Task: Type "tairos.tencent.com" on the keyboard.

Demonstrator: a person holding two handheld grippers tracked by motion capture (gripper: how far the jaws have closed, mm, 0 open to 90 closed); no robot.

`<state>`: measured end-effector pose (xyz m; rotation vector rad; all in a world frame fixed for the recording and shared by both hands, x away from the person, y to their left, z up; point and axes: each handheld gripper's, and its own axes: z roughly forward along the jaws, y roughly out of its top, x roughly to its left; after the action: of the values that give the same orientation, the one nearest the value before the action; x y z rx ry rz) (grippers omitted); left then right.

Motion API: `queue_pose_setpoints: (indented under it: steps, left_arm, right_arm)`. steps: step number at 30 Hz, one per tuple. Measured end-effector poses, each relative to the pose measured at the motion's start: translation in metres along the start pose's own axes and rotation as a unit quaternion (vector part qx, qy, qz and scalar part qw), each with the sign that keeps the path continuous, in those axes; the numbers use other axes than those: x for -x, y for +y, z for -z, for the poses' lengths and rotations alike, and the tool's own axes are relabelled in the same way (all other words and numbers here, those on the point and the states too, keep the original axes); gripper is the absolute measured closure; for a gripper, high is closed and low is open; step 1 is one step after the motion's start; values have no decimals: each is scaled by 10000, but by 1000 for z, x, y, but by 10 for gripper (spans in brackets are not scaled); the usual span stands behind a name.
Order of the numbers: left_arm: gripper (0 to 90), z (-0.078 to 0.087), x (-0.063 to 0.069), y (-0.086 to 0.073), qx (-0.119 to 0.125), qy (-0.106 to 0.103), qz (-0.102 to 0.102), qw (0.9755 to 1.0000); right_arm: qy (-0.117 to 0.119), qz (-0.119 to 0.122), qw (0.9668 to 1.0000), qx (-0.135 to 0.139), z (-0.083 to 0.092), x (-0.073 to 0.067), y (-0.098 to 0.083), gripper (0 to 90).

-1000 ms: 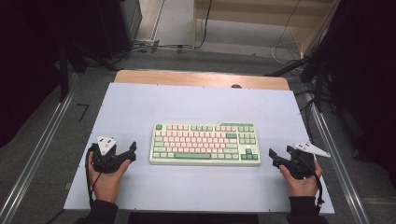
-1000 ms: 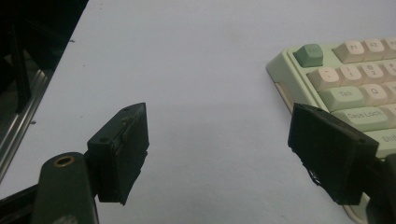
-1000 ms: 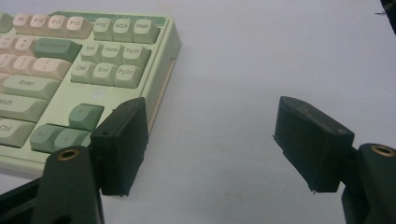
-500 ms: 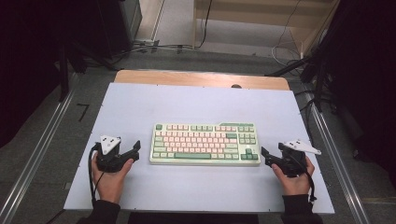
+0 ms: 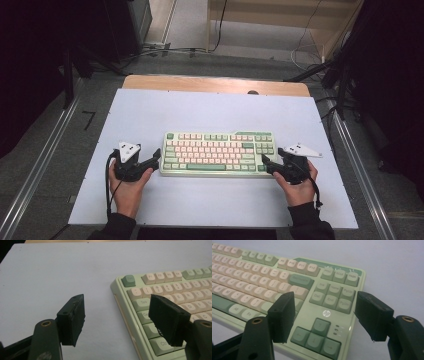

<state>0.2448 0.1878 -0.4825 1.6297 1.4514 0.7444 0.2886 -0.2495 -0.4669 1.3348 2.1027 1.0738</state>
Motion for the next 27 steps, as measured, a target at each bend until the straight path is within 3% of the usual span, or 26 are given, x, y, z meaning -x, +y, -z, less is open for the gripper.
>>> queue_pose_setpoints:
  steps: [7,10,12,22,27]
  left_arm:
    - [336,-8,9,4,-18,-120,-50,9999]
    - [377,-10,13,6,-10,-211,-114,9997]
    - [391,-13,16,7,1,-272,-122,9996]
    - [581,-21,27,13,-32,-566,-279,9980]
    - [760,-25,31,14,-94,-588,-331,9977]
  right_arm:
    - [213,143,9997,-42,-4,-8,4,409]
    - [351,147,9993,-12,-5,-10,7,489]
    - [455,212,9987,42,-4,-13,10,595]
    - [724,402,9965,62,-8,-24,17,859]
    - [826,415,9957,40,-13,-29,19,874]
